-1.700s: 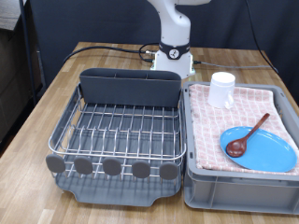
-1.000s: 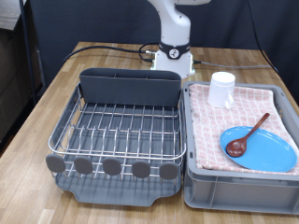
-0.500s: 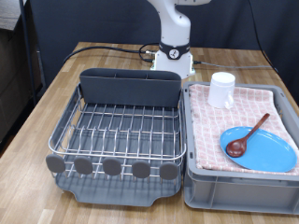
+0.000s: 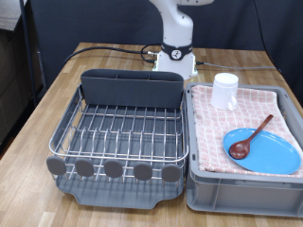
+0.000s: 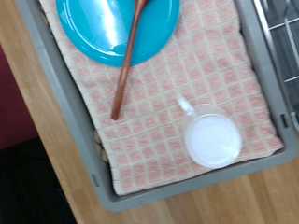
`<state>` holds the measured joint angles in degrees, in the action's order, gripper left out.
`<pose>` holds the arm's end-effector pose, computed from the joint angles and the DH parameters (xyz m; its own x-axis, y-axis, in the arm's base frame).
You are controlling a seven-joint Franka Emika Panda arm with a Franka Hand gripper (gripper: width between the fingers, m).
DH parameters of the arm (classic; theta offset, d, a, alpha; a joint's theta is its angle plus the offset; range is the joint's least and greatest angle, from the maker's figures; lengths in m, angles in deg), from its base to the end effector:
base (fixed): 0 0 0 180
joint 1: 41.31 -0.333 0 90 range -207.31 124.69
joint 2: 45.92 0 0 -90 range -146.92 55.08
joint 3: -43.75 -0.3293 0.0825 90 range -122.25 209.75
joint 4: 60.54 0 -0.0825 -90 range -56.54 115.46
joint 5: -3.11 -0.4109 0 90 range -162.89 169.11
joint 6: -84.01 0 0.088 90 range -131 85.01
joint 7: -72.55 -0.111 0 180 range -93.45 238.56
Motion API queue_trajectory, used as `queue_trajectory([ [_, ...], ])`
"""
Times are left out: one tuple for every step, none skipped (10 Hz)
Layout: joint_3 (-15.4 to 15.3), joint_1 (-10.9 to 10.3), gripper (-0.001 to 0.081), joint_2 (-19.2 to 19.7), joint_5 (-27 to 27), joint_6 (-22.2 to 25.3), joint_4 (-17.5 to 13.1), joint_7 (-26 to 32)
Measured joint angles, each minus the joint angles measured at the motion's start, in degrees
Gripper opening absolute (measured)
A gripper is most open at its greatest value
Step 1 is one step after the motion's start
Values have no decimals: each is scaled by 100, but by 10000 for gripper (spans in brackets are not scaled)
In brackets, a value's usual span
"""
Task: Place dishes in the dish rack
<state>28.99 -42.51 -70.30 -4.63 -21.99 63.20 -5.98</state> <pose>0.4371 0.1525 0.5740 0.4187 -0.9081 -0.0064 -0.9032 -0.4156 -0.1075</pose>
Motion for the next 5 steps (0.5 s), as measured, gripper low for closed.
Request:
queue_trajectory([
  [-143, 0, 802, 161, 7, -85, -90, -218],
  [-258, 2, 802, 292, 45, -203, -125, -364],
  [-335, 2, 802, 398, 93, -357, -108, -396],
  [-386, 3, 802, 492, 179, -606, -35, -396],
  [-448, 13, 802, 573, 387, -917, 102, -438],
])
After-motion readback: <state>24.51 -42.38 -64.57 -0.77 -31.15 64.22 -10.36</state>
